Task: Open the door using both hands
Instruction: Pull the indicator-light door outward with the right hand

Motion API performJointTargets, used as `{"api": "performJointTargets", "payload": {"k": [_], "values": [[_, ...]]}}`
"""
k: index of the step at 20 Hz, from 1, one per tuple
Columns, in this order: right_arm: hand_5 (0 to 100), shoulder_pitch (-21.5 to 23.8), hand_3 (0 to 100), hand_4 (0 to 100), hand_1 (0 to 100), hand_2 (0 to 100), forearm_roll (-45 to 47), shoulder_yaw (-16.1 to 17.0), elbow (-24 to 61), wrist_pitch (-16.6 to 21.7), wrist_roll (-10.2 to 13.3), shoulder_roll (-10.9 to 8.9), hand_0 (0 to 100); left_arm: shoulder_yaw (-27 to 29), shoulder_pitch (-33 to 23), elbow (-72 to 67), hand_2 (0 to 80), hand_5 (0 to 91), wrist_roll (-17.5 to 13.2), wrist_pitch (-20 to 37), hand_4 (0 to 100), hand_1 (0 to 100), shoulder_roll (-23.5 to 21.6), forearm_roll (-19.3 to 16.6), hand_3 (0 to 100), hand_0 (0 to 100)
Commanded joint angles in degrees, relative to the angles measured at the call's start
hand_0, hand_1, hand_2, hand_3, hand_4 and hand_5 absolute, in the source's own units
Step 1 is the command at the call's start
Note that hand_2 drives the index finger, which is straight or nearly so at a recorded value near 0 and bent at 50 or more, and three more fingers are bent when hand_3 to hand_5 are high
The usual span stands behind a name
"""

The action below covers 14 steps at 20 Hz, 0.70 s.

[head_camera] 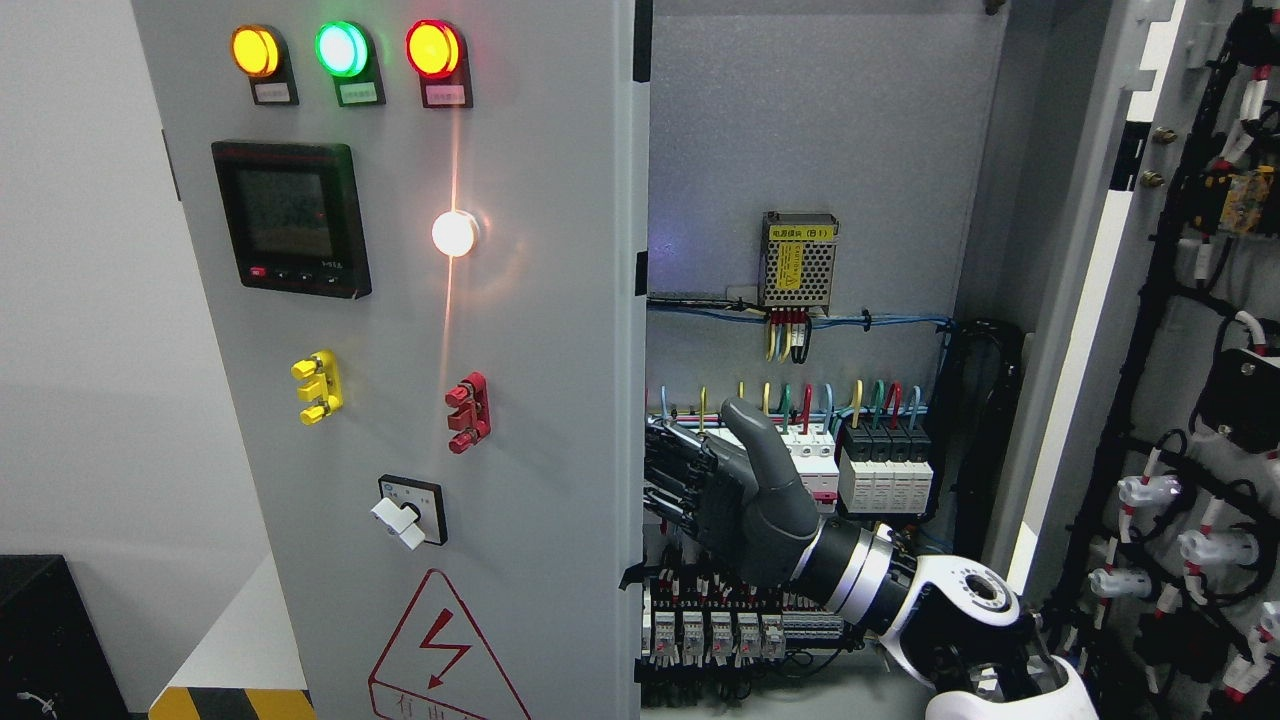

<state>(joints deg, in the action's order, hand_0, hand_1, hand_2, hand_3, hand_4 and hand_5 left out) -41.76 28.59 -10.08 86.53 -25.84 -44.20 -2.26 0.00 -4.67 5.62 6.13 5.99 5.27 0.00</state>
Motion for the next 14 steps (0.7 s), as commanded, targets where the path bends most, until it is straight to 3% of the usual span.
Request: {"api": "performJointTargets", "payload": {"k": [1, 7, 10, 14], "values": [[0, 0.63, 0, 0, 0, 0, 0.33, -5.47, 3.03, -0.09, -1.32, -0.99, 0, 1.76, -0.07, 0.00, 0.0, 0.0, 0.03, -0.01, 0, 0, 0.00, 0.09, 0, 0], [0, 1.51, 0, 0, 0, 0, 0.42, -6.62, 3.64, -0.09, -3.17, -1.87, 0, 1.76, 0.02, 0.00, 0.0, 0.0, 0.03, -0.01, 0, 0, 0.00, 0.09, 0, 0], [0, 1.51, 0, 0, 0, 0, 0.51, -7.58, 4.79, -0.18, -5.71, -1.87, 0, 1.85, 0.02, 0.00, 0.0, 0.0, 0.03, -0.01, 0, 0, 0.00, 0.09, 0, 0], [0, 2.12, 0, 0, 0, 0, 5.84, -9.16, 6.71, -2.09, -6.07, -1.87, 0, 1.85, 0.02, 0.00, 0.0, 0.0, 0.03, -0.01, 0, 0, 0.00, 0.09, 0, 0]]}}
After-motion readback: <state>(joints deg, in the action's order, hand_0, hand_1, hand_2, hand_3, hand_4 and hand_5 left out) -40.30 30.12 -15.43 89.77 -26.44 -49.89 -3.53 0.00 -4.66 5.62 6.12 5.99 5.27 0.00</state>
